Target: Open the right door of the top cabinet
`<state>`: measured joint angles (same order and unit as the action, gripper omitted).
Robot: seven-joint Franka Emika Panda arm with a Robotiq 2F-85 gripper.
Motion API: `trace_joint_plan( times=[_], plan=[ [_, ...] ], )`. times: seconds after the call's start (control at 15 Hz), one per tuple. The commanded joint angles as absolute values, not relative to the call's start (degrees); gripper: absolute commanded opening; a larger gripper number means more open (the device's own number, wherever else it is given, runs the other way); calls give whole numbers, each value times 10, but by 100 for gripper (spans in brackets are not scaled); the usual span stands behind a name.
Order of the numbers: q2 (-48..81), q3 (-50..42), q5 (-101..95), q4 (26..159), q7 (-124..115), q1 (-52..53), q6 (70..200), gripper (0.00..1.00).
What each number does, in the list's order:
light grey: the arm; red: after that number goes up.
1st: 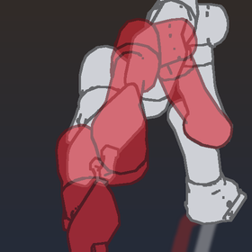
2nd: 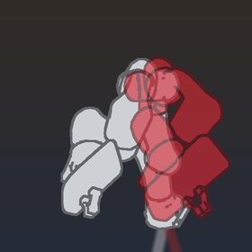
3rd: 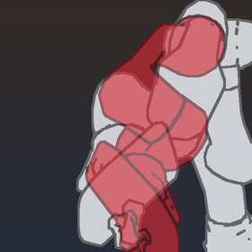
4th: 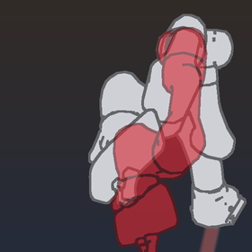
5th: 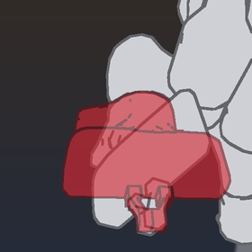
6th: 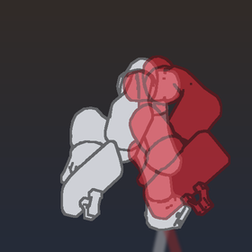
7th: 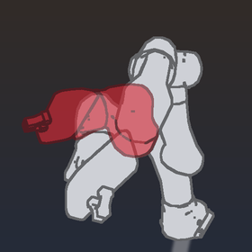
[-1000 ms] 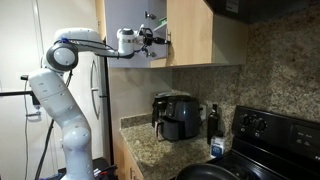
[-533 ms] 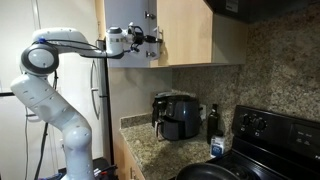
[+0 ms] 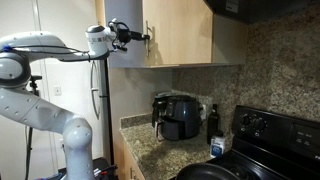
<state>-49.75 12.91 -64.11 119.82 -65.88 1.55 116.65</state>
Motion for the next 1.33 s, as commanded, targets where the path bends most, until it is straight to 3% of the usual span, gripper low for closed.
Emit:
trace_joint_plan(
  times=[0.0, 0.53, 0.73, 0.87, 0.93, 1.07, 1.13, 1.2, 1.27],
  plan=[
    [-607, 107, -640, 1265, -607, 9, 1095, 4],
    [-806, 31, -706, 1330, -457, -12, 918, 4],
    [-824, 29, -716, 1326, -400, -23, 838, 4],
    [-828, 46, -678, 1321, -358, -15, 776, 16],
    [-823, 61, -645, 1309, -343, -7, 747, 1],
    [-819, 79, -588, 1299, -320, 10, 709, 20],
    [-819, 83, -566, 1297, -309, 19, 702, 19],
    [-818, 87, -548, 1295, -295, 23, 697, 39],
    [-819, 88, -530, 1295, -283, 30, 700, 45]
  ],
)
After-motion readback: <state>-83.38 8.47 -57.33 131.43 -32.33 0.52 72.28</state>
